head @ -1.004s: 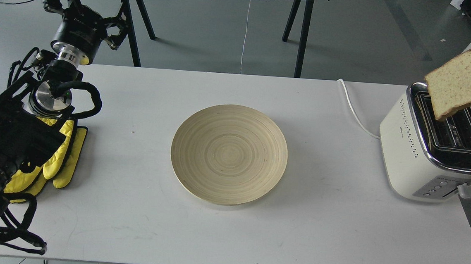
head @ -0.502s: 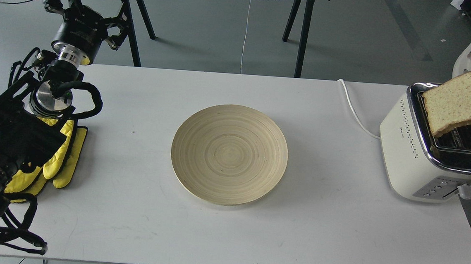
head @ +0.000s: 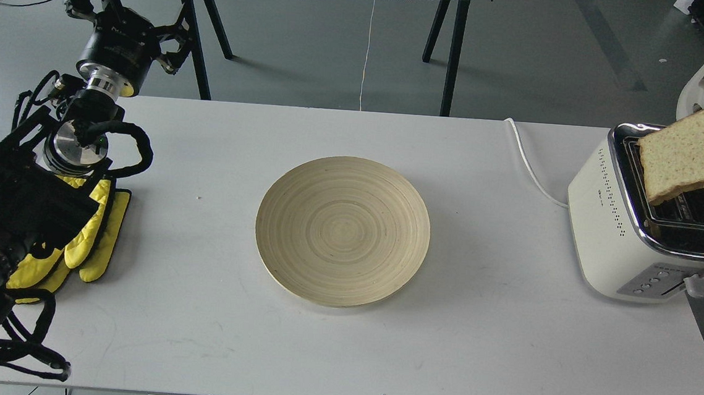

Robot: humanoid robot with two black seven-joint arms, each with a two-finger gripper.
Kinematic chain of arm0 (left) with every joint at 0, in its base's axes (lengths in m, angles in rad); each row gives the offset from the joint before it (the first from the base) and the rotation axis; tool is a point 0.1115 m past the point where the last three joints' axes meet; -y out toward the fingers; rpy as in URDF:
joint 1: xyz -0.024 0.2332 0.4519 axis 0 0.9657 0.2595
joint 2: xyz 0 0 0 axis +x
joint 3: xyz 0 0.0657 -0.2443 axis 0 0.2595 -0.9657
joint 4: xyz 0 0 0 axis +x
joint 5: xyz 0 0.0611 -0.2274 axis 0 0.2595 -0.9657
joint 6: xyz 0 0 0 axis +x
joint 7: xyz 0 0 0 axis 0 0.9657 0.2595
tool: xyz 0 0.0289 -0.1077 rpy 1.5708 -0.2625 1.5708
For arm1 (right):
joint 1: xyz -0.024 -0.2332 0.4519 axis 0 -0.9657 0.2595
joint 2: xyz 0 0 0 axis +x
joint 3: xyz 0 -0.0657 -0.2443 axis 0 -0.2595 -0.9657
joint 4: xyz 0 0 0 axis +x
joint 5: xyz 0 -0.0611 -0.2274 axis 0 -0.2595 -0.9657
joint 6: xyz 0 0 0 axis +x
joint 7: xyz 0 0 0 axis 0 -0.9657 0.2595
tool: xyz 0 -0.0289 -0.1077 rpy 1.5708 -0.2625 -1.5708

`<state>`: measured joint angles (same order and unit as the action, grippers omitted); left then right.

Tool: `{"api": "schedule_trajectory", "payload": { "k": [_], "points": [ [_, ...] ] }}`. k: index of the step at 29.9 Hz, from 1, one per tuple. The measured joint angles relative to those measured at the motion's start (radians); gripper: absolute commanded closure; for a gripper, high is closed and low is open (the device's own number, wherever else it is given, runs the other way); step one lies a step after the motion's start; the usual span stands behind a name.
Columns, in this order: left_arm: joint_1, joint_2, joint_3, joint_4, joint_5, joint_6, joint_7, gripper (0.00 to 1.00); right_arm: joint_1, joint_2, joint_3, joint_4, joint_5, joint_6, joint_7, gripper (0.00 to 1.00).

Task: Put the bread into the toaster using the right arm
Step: 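Lower the bread slice edge-first into the toaster slot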

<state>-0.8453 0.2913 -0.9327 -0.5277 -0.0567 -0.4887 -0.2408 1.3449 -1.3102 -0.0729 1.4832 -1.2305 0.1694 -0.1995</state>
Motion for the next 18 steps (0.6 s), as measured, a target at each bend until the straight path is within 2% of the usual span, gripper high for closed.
{"api": "schedule_trajectory", "payload": {
  "k": [18],
  "points": [
    [0.000,0.000,0.000,0.000,0.000,0.000,0.000,0.00,-0.026,0.023,-0.007,-0.005,0.000,0.000,0.000,1.00]
  ]
}}
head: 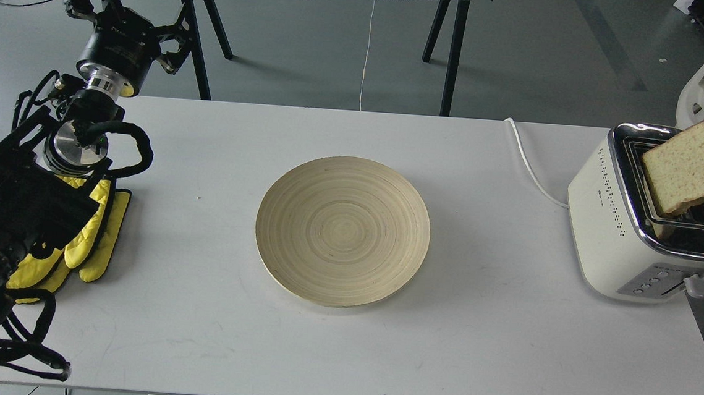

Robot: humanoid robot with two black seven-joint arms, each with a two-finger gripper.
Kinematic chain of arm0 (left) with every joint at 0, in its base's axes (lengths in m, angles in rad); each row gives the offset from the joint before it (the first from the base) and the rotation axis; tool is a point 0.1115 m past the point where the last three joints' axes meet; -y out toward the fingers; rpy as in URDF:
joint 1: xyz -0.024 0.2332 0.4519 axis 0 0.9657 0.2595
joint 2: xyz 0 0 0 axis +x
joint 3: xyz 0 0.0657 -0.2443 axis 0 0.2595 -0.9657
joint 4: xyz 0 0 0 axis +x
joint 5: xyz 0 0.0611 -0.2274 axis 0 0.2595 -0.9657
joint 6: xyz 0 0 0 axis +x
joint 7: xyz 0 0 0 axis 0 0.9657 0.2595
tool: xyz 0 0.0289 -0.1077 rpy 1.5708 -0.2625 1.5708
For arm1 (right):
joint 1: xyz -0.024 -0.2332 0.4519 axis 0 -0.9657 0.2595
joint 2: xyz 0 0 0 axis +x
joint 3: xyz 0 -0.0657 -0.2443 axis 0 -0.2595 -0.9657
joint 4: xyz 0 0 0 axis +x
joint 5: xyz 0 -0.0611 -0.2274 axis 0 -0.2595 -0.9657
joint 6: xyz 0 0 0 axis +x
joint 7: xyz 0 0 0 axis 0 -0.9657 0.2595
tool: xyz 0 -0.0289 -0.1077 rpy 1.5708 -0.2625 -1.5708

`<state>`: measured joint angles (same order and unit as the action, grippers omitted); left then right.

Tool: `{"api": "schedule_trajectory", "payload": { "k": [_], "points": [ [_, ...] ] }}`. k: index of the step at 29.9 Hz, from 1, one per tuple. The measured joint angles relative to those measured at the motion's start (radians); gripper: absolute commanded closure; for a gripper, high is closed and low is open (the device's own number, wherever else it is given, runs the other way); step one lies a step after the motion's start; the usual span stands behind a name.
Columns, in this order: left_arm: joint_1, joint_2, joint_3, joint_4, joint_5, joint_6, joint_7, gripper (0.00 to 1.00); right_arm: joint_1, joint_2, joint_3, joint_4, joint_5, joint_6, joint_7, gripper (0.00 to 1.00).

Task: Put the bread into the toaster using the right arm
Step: 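Lower the bread slice edge-first into the toaster slot, then release the bread and withdraw the right gripper upward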

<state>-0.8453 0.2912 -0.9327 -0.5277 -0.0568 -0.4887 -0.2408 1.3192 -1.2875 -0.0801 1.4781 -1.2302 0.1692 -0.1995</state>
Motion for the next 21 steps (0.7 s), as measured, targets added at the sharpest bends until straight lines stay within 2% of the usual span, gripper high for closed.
{"api": "schedule_trajectory", "payload": {
  "k": [3,4,6,8,12,13,21],
  "points": [
    [0.000,0.000,0.000,0.000,0.000,0.000,0.000,0.00,-0.010,0.024,-0.002,-0.012,-0.001,-0.001,0.000,0.98],
    [0.000,0.000,0.000,0.000,0.000,0.000,0.000,0.00,-0.015,0.032,-0.002,-0.017,-0.001,-0.002,0.000,0.92],
    [0.000,-0.001,0.000,0.000,0.000,0.000,0.000,0.00,-0.024,0.050,-0.002,-0.024,-0.001,-0.004,0.000,0.73],
    [0.000,-0.001,0.000,0.000,0.000,0.000,0.000,0.00,-0.028,0.064,0.000,-0.027,0.003,-0.006,0.000,0.59],
    [0.000,-0.001,0.000,0.000,0.000,0.000,0.000,0.00,-0.029,0.071,0.012,-0.027,0.012,-0.007,0.008,0.13],
    [0.000,-0.001,0.000,0.000,0.000,0.000,0.000,0.00,-0.029,0.071,0.016,-0.026,0.013,-0.007,0.011,0.06],
    [0.002,-0.001,0.000,0.000,0.000,0.000,0.000,0.00,-0.028,0.067,0.081,-0.024,0.058,-0.003,0.023,0.04]
  ]
}}
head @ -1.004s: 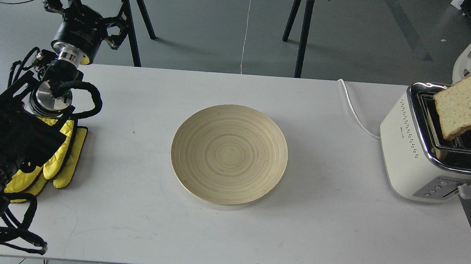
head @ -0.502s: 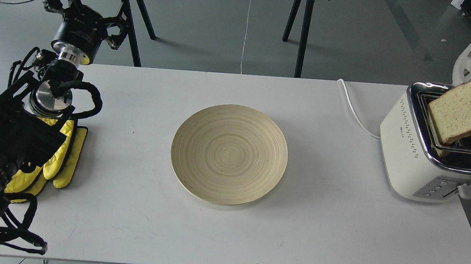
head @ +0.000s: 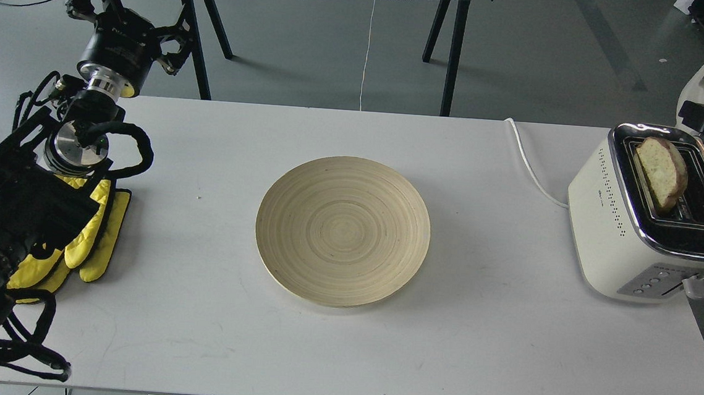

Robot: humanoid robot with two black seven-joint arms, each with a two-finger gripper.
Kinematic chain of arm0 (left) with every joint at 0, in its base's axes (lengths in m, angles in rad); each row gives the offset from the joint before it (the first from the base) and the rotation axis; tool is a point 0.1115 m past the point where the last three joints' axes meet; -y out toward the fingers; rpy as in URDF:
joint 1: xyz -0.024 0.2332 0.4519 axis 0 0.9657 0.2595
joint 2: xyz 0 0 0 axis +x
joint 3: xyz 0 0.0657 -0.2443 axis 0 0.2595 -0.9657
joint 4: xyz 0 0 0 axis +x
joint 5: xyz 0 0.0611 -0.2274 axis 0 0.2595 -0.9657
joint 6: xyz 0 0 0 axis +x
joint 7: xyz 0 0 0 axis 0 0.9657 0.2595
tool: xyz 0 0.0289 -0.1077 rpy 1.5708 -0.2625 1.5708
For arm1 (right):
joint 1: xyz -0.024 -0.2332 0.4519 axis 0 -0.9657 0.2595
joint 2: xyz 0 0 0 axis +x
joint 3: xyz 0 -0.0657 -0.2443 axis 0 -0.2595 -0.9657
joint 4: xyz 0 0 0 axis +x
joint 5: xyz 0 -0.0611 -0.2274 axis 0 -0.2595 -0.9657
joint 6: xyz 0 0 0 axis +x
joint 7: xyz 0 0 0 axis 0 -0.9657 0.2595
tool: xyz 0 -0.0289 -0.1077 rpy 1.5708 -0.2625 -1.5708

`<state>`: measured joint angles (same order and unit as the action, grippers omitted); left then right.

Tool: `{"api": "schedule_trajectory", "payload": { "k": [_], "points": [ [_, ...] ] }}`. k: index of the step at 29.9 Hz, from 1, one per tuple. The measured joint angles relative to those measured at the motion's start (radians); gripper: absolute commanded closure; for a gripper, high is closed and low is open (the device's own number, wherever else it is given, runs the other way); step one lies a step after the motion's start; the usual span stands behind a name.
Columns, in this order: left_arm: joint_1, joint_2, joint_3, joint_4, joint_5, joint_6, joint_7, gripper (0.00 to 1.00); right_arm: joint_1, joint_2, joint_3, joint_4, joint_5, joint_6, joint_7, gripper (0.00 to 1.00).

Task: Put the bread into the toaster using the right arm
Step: 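Release the bread and withdraw the right gripper upward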

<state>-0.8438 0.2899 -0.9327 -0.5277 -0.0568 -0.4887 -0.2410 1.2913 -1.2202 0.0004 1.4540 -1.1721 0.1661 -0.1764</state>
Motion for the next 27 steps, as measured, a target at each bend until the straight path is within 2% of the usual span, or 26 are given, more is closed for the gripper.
{"api": "schedule_trajectory", "payload": {
  "k": [3,5,12,16,18,23,27],
  "points": [
    [0.001,-0.001,0.000,0.000,0.000,0.000,0.000,0.00,0.000,0.002,0.063,-0.004,0.059,-0.008,0.024,0.04],
    [0.001,-0.001,0.000,0.000,0.000,0.000,0.000,0.00,0.000,0.004,0.116,-0.013,0.145,-0.012,0.058,0.01],
    [0.002,0.001,0.000,0.000,-0.001,0.000,0.000,0.00,-0.001,0.052,0.208,-0.129,0.662,-0.020,0.229,0.00],
    [0.002,0.001,0.000,0.000,-0.002,0.000,0.000,0.00,-0.010,0.122,0.209,-0.299,0.904,-0.001,0.361,0.00],
    [0.002,0.002,0.000,0.000,-0.001,0.000,0.000,0.00,-0.025,0.176,0.209,-0.397,1.025,0.033,0.405,0.00],
    [-0.002,0.002,0.000,0.005,0.000,0.000,0.000,0.00,-0.063,0.308,0.214,-0.623,1.324,0.203,0.440,0.00],
    [-0.004,0.002,0.000,0.006,-0.001,0.000,0.000,0.00,-0.125,0.409,0.261,-0.720,1.515,0.301,0.445,0.01]
  ]
}}
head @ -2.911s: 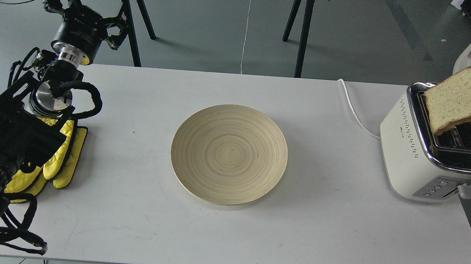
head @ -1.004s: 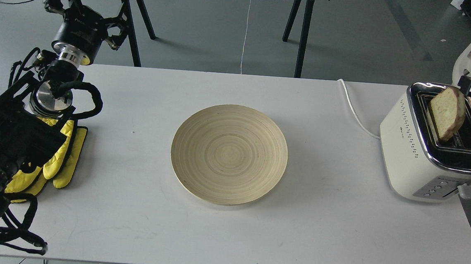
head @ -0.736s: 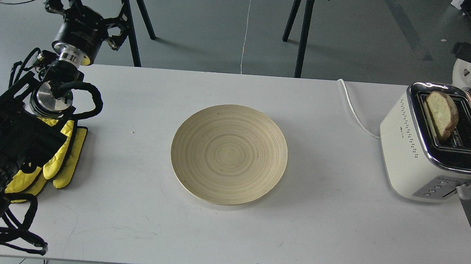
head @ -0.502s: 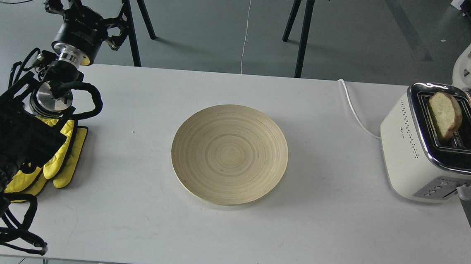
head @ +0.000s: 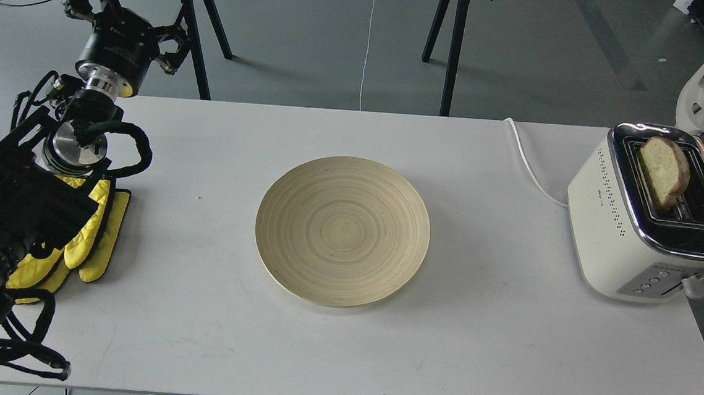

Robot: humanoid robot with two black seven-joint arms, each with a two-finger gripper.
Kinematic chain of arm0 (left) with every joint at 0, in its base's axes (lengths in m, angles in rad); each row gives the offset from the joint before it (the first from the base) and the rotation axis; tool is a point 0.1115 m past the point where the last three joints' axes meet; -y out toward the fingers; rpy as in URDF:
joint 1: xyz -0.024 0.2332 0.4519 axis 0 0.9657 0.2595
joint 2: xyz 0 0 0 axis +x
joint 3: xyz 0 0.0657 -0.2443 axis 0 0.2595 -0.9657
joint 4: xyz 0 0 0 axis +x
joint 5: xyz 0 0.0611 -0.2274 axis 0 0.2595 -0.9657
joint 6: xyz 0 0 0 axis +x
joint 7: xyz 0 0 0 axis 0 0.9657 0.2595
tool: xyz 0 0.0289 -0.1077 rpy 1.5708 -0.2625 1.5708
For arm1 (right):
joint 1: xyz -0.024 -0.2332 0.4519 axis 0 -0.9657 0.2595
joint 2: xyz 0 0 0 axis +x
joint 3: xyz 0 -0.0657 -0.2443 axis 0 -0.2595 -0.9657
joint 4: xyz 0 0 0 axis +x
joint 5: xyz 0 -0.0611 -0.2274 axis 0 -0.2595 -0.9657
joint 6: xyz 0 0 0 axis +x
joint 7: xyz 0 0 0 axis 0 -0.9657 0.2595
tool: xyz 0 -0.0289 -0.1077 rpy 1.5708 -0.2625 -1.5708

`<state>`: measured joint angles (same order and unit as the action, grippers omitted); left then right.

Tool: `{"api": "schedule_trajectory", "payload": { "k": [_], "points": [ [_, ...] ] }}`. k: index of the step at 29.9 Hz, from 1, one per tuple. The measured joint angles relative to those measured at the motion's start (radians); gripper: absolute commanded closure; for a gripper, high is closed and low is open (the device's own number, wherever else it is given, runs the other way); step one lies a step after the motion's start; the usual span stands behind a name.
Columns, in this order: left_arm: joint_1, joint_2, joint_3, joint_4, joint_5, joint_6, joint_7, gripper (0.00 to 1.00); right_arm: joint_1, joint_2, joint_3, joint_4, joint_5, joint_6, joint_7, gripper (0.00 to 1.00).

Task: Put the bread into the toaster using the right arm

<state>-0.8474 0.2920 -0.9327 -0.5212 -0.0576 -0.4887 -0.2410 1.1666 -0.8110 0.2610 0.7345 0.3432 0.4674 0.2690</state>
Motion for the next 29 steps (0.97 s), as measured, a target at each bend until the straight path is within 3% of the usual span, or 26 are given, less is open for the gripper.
{"api": "schedule_trajectory", "payload": {
  "k": [7,12,29],
  "points": [
    [-0.002,0.000,0.000,0.001,0.000,0.000,0.000,0.00,-0.223,0.225,0.332,-0.052,0.096,0.021,-0.009,0.01],
    [-0.008,0.001,0.000,0.005,-0.002,0.000,0.000,0.00,-0.290,0.359,0.496,-0.144,0.093,0.021,-0.048,0.01],
    [-0.050,-0.033,-0.002,0.057,-0.009,0.000,-0.007,0.00,-0.218,0.365,0.523,-0.167,0.091,0.021,-0.057,0.01]
  ]
}}
